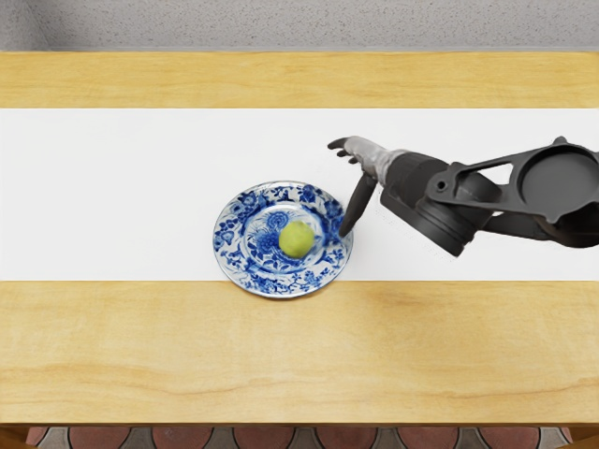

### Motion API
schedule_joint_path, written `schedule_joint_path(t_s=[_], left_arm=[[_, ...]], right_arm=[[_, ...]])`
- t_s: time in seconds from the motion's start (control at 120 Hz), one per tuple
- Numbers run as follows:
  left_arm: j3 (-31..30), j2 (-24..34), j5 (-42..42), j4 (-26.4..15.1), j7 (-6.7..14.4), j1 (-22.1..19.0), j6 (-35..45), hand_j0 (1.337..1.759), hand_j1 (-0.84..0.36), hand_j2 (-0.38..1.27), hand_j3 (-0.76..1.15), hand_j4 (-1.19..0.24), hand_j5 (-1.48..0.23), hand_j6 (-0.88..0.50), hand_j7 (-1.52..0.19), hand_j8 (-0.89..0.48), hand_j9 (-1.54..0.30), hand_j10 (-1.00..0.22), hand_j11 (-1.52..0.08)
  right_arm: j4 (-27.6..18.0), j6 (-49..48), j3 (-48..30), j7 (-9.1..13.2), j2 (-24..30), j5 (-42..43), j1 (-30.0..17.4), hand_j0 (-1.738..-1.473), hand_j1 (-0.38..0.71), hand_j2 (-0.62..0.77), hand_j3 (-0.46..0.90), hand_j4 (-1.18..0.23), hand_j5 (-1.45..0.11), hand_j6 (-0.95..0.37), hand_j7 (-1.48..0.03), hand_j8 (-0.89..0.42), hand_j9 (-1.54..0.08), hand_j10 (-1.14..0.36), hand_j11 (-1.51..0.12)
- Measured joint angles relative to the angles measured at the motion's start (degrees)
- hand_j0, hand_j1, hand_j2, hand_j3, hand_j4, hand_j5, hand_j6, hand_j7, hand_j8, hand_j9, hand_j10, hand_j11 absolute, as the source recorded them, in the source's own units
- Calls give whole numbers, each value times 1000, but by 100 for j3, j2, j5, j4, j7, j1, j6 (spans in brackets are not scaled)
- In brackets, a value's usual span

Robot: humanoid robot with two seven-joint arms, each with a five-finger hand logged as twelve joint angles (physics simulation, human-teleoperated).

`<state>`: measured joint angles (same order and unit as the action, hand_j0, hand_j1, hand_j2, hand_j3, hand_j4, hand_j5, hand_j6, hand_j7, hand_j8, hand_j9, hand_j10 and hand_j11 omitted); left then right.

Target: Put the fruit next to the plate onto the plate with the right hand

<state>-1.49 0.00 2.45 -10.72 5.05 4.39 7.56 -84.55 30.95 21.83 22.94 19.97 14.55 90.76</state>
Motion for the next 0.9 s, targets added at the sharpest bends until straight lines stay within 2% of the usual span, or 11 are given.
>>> schedule_joint_path(t_s=[0.275, 0.442, 0.592, 0.725, 0.9], left_arm=[[0, 0, 0, 0, 0, 0, 0, 1658, 341, 1, 0, -7, -9, -7, -9, -7, -9, -7, -9], [0, 0, 0, 0, 1, 0, 0, 1658, 341, 1, 0, -7, -9, -7, -9, -7, -9, -7, -9], [0, 0, 0, 0, 0, 0, 0, 1658, 341, 2, 0, -7, -9, -7, -9, -7, -9, -7, -9], [-8, 0, 4, -13, 3, -162, -2, 1658, 341, 2, 0, -7, -9, -7, -9, -7, -9, -7, -9], [-13, 0, 8, -25, 4, -195, -3, 1658, 341, 2, 0, -7, -9, -7, -9, -7, -9, -7, -9]], right_arm=[[0, -367, -58, 72, 1296, -12, -152, -1658, -318, -2, 0, -27, -35, -28, -35, -26, -35, -27, -35], [0, -2206, -524, 85, 2347, 76, -303, -1658, -336, -1, 0, -13, -16, -13, -15, -12, -16, -13, -16], [0, -4146, -1082, 296, 3282, 112, -303, -1658, -343, 0, 0, -7, -8, -8, -7, -7, -8, -7, -8], [-8, -4968, -1395, 386, 3582, 87, -342, -1658, -346, 0, 0, -5, -4, -6, -4, -5, -4, -5, -4], [-16, -5264, -1513, 527, 3698, 70, -365, -1658, -348, 0, 0, -4, -2, -6, -2, -5, -2, -4, -2]])
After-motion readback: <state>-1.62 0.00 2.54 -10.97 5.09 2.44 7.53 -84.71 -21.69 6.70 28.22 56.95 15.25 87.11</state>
